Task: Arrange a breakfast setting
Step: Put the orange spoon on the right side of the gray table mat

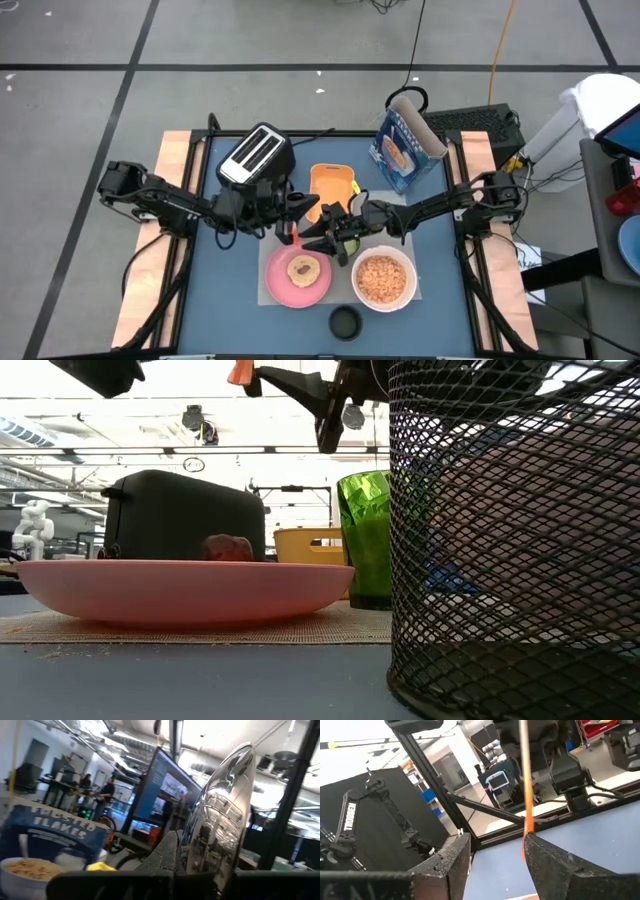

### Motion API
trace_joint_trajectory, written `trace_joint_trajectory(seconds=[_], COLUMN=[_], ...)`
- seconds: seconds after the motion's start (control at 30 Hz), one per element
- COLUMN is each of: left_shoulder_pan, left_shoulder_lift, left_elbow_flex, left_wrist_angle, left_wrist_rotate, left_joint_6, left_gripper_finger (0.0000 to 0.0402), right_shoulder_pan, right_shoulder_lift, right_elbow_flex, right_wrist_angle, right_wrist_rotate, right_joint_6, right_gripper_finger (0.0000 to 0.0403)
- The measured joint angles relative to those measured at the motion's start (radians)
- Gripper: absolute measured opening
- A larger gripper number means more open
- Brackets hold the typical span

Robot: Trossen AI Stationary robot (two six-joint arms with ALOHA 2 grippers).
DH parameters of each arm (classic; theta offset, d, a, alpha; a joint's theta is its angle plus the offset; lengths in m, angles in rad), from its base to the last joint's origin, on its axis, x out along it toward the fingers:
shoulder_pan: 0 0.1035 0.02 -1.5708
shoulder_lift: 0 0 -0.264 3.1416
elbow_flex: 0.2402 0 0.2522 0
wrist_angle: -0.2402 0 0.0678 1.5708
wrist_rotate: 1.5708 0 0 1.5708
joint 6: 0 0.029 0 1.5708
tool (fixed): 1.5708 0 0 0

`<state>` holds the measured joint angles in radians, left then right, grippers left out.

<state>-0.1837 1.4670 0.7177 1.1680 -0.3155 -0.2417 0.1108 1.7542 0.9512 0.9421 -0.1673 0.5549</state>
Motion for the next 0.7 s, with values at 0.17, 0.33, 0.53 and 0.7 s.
trace_joint_trajectory(seconds=[0.17, 0.33, 0.53, 0.7], left_shoulder_pan=[-0.002, -0.003, -0.012, -0.020], left_shoulder_lift=[0.000, 0.000, 0.000, 0.000], left_elbow_flex=[0.000, 0.000, 0.000, 0.000], left_wrist_angle=[0.002, 0.011, -0.007, -0.012], left_wrist_rotate=[0.034, 0.037, 0.090, 0.091], left_joint_6=[-0.017, -0.031, -0.087, -0.071], left_gripper_finger=[0.0006, 0.0006, 0.0006, 0.0006], right_shoulder_pan=[-0.002, -0.007, -0.031, -0.035], right_shoulder_lift=[-0.001, -0.001, -0.001, -0.002], right_elbow_flex=[0.000, 0.000, 0.000, 0.001], right_wrist_angle=[0.007, 0.002, 0.072, 0.124], right_wrist_rotate=[0.008, 0.008, 0.009, 0.008], right_joint_6=[-0.018, -0.018, -0.018, -0.018], right_gripper_finger=[0.0176, 0.0176, 0.0176, 0.0176])
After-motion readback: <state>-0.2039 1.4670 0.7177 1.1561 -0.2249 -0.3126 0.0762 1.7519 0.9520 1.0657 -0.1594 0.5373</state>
